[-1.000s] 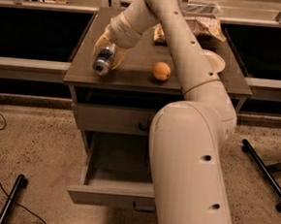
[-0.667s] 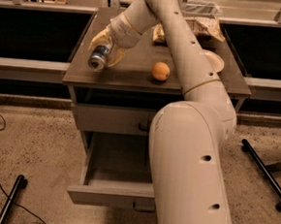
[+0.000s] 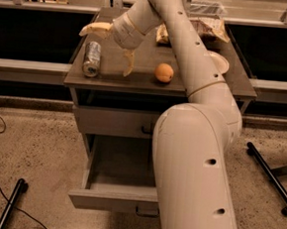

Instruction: Pick redbull can from middle drawer and place on counter

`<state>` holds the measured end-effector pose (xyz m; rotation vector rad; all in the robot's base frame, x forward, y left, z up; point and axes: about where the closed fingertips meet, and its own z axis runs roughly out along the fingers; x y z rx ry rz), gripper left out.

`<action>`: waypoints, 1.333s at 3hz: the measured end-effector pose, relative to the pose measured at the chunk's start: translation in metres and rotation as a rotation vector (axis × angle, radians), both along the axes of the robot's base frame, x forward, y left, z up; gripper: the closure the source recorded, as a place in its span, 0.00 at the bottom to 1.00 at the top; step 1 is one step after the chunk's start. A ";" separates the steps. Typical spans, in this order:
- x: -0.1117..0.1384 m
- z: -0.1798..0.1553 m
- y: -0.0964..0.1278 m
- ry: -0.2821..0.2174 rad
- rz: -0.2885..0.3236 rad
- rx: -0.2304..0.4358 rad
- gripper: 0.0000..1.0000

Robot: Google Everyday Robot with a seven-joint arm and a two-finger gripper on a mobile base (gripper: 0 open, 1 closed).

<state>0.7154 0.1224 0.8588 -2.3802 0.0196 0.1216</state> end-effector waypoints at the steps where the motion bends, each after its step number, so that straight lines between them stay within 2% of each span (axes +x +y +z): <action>1: 0.000 0.000 0.000 0.000 0.000 0.000 0.00; 2: 0.005 0.009 -0.001 -0.022 -0.011 0.034 0.00; 3: 0.015 0.038 -0.022 -0.075 -0.059 0.039 0.00; 4: 0.034 0.080 -0.049 -0.162 -0.169 0.041 0.00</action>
Offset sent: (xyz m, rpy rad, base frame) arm 0.0018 -0.0202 0.0257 0.0455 -0.0262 0.0052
